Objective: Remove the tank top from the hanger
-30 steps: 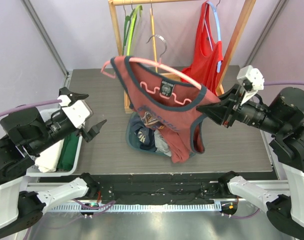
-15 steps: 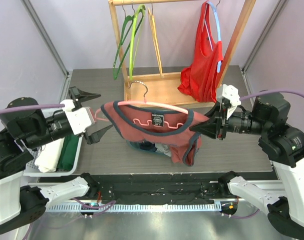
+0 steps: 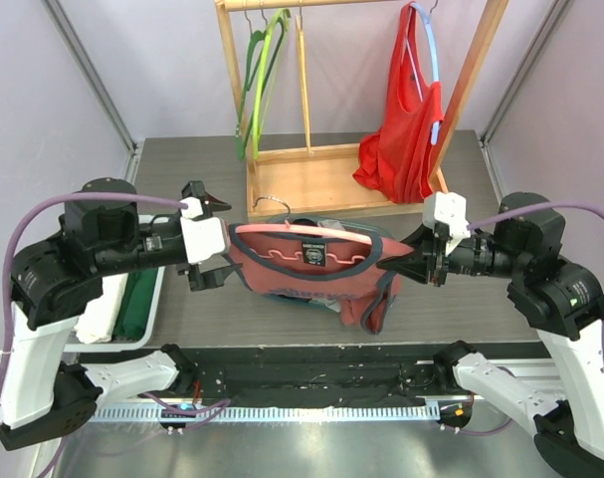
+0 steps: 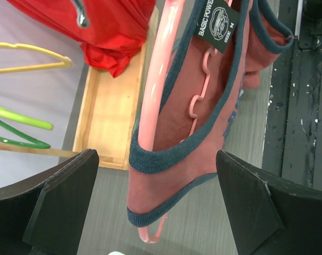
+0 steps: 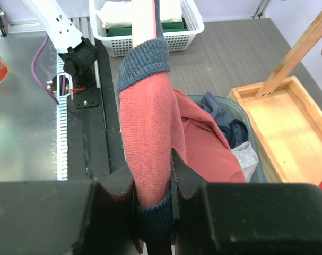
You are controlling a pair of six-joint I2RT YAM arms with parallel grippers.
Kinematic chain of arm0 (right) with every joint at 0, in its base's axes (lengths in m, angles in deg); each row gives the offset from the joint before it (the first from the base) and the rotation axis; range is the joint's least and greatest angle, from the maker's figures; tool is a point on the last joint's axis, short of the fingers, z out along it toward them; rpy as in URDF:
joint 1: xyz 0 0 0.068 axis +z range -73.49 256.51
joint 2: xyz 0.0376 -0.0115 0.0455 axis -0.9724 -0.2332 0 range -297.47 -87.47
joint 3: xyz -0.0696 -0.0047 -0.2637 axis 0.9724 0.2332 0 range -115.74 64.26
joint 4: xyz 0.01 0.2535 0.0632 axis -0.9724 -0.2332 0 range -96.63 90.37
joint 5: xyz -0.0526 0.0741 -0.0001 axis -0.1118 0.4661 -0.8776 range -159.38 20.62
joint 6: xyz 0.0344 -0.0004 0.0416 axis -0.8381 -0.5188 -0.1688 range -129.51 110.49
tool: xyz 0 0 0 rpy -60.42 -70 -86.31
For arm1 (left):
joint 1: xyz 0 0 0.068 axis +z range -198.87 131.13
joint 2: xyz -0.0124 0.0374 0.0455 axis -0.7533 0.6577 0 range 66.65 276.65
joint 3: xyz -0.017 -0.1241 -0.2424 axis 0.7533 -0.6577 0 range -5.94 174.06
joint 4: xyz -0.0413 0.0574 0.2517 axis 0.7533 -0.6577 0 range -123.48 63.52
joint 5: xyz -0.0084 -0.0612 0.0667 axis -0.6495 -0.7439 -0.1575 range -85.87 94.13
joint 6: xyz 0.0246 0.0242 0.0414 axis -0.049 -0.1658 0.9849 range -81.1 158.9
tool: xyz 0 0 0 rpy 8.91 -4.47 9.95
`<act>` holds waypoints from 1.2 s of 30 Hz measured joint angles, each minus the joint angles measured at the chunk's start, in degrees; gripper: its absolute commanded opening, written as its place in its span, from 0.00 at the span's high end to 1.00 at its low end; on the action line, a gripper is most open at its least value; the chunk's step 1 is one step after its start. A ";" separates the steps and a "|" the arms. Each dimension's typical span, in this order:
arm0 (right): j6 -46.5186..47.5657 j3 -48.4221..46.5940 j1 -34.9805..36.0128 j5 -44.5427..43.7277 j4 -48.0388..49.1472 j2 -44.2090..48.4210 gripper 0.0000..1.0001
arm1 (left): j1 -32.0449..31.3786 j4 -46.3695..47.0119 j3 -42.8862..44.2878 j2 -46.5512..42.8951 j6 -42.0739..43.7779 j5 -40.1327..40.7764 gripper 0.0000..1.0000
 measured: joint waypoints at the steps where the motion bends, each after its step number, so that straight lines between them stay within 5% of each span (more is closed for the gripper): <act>1: 0.52 0.61 0.00 0.00 0.48 0.52 0.99 | 0.00 0.00 -0.48 0.09 -0.02 -0.07 0.04; 11: 6.43 5.79 0.00 -2.58 5.11 4.24 0.99 | 0.00 -0.13 -0.63 4.11 -0.50 -2.62 0.16; 18: 10.54 6.84 0.02 -5.33 8.02 4.20 0.99 | 0.04 -1.03 1.03 7.17 -1.53 -3.56 0.71; 28: 10.82 10.03 0.17 -8.57 13.73 4.20 0.98 | 0.15 -1.36 1.95 7.87 -0.31 -2.78 0.89; 32: 9.44 11.06 0.17 -9.68 15.96 4.17 0.72 | 0.26 -0.15 1.95 7.82 -0.24 -1.07 1.00; 36: 5.86 12.57 0.20 -13.49 19.76 4.33 0.39 | 0.11 2.99 1.55 7.48 -2.12 2.49 1.00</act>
